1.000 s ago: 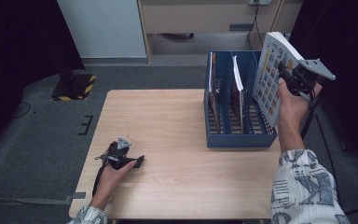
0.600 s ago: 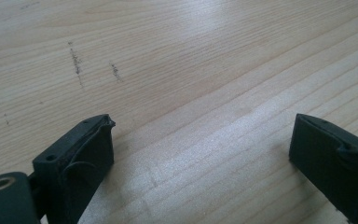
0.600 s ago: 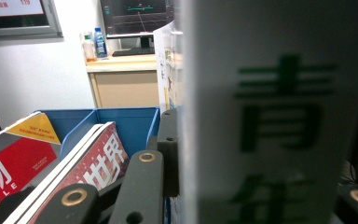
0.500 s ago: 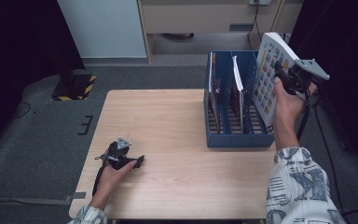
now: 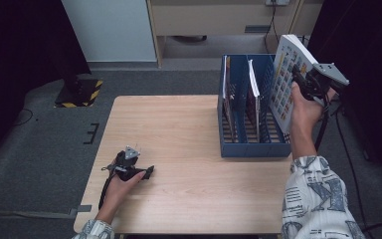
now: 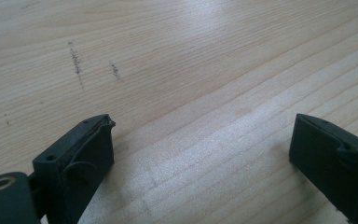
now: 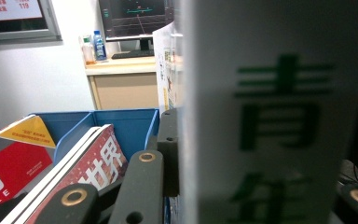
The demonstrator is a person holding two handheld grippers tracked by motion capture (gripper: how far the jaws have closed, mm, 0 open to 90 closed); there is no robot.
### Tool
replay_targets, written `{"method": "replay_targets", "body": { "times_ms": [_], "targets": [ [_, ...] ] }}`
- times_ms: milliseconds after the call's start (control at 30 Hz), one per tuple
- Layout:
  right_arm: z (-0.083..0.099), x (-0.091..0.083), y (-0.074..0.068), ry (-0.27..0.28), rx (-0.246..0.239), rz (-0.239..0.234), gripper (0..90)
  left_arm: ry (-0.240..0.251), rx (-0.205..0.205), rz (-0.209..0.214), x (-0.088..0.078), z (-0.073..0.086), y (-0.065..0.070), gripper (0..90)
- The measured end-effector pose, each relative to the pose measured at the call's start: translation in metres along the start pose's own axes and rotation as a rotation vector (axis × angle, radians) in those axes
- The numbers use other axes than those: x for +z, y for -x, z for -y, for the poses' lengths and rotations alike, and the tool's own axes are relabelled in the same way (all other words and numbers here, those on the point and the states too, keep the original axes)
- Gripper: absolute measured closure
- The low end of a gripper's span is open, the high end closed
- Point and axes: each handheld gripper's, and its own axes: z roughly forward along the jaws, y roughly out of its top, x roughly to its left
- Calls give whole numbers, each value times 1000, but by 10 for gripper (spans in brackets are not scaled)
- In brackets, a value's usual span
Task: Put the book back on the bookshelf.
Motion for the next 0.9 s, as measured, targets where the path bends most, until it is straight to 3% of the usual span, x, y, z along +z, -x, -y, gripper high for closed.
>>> {"method": "replay_targets", "body": {
  "times_ms": [467, 900],
  "targets": [
    [9, 4, -4, 23, -6, 26, 736, 0, 0, 0, 0, 0, 0, 54],
    [20, 12, -14, 14, -21, -6, 736, 0, 0, 0, 0, 0, 0, 54]
  ]
}}
